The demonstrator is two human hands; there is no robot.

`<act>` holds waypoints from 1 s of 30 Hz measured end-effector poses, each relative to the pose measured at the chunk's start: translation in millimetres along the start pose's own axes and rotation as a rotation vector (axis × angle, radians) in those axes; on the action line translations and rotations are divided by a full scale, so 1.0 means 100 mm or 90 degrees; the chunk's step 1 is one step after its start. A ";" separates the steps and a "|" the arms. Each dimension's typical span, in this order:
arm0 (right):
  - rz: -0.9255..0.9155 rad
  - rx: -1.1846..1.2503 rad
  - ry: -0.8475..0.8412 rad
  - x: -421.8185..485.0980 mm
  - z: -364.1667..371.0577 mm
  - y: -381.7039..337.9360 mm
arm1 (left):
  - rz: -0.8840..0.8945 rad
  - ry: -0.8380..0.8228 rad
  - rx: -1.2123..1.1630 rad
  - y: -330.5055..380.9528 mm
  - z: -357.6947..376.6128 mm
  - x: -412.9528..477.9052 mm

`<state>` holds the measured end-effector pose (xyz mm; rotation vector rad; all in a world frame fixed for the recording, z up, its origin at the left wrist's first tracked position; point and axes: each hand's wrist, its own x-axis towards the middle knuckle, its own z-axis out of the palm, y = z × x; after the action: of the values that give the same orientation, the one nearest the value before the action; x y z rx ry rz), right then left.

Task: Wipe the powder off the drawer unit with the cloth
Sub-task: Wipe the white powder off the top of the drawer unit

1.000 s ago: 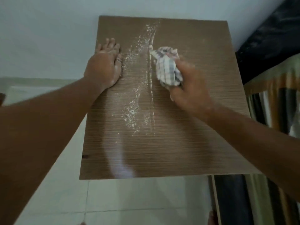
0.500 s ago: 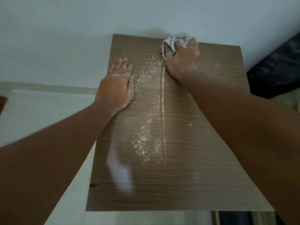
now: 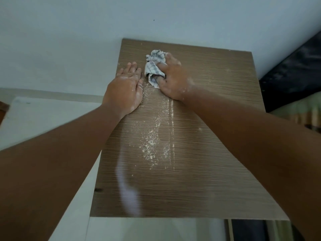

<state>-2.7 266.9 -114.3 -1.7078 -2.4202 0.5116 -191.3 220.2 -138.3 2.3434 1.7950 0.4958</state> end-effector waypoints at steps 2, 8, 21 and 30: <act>-0.039 0.001 -0.016 -0.13 0.07 -0.05 | -0.002 -0.008 0.006 0.00 -0.01 -0.01; -0.079 -0.022 -0.031 -0.56 0.25 -0.17 | -0.031 -0.015 0.022 0.04 -0.05 -0.03; -0.197 -0.024 -0.083 -1.79 0.48 -0.39 | -0.040 -0.027 0.042 0.10 -0.10 -0.07; -0.267 -0.003 -0.082 -2.60 0.69 -0.58 | -0.060 -0.028 0.059 0.14 -0.16 -0.12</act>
<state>15.7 -6.2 -136.3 -1.1447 -2.7633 0.5666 -187.0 204.1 -121.1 2.2946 1.9365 0.3523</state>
